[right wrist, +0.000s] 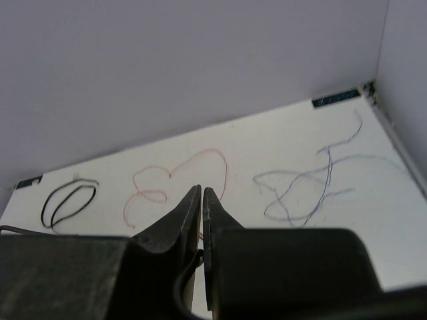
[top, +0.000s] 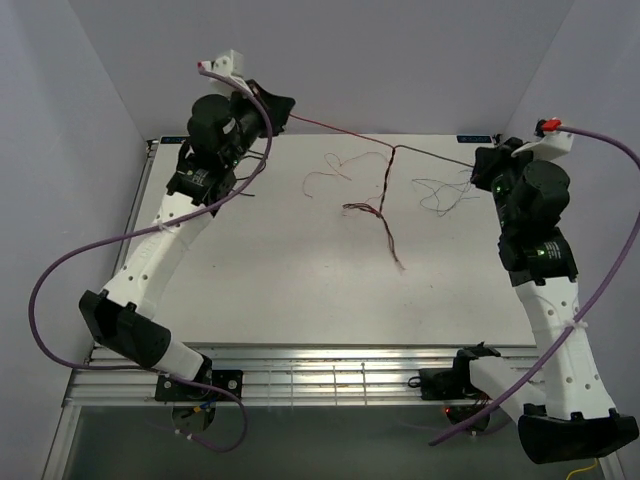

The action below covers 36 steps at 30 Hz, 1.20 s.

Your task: Untangle the cables

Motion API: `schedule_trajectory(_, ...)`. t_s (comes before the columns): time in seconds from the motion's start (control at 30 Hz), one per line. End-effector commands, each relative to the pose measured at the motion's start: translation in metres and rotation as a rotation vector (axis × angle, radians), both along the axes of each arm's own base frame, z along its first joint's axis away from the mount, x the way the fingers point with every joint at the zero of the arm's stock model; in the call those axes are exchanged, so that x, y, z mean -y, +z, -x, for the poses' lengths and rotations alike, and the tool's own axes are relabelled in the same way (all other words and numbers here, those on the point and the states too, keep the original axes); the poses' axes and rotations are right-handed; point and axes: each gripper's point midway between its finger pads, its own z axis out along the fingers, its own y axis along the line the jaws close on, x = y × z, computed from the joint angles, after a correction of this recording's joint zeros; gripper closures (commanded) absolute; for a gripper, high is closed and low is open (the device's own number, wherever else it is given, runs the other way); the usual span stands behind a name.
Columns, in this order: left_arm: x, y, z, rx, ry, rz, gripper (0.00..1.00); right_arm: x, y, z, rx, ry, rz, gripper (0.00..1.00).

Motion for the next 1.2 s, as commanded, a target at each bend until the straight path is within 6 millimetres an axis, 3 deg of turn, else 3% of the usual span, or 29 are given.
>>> schedule_trajectory(0.0, -0.084, 0.100, 0.021, 0.199, 0.257, -0.011, 1.00, 0.056, 0.079, 0.025, 0.148, -0.224, 0.155, 0.92)
schedule_trajectory(0.03, -0.095, 0.113, 0.026, 0.230, 0.290, -0.012, 1.00, 0.060, 0.093, 0.028, 0.172, -0.240, 0.176, 0.92)
schedule_trajectory(0.07, -0.106, 0.125, 0.029, 0.252, 0.327, -0.010, 1.00, 0.067, 0.121, 0.035, 0.220, -0.273, 0.214, 0.92)
schedule_trajectory(0.1, -0.119, 0.146, 0.037, 0.297, 0.378, -0.015, 1.00, 0.072, 0.134, 0.038, 0.240, -0.296, 0.234, 0.92)
schedule_trajectory(0.17, -0.134, 0.166, 0.043, 0.333, 0.432, -0.021, 1.00, 0.085, 0.153, 0.039, 0.251, -0.374, 0.273, 0.92)
schedule_trajectory(0.2, -0.143, 0.183, 0.049, 0.368, 0.466, -0.033, 1.00, 0.091, 0.177, 0.049, 0.288, -0.407, 0.315, 0.92)
schedule_trajectory(0.3, -0.158, 0.214, 0.065, 0.432, 0.516, -0.030, 1.00, 0.096, 0.208, 0.056, 0.331, -0.435, 0.378, 0.92)
schedule_trajectory(0.4, -0.173, 0.231, 0.077, 0.480, 0.585, -0.030, 1.00, 0.102, 0.228, 0.063, 0.355, -0.470, 0.416, 0.92)
schedule_trajectory(0.53, -0.188, 0.243, 0.086, 0.514, 0.655, -0.039, 1.00, 0.106, 0.244, 0.068, 0.372, -0.494, 0.456, 0.92)
schedule_trajectory(0.87, -0.214, 0.243, 0.081, 0.510, 0.823, -0.103, 1.00, 0.123, 0.262, 0.080, 0.367, -0.607, 0.555, 0.92)
schedule_trajectory(1.17, -0.241, 0.241, 0.067, 0.505, 1.000, -0.209, 1.00, 0.133, 0.264, 0.091, 0.359, -0.674, 0.625, 0.92)
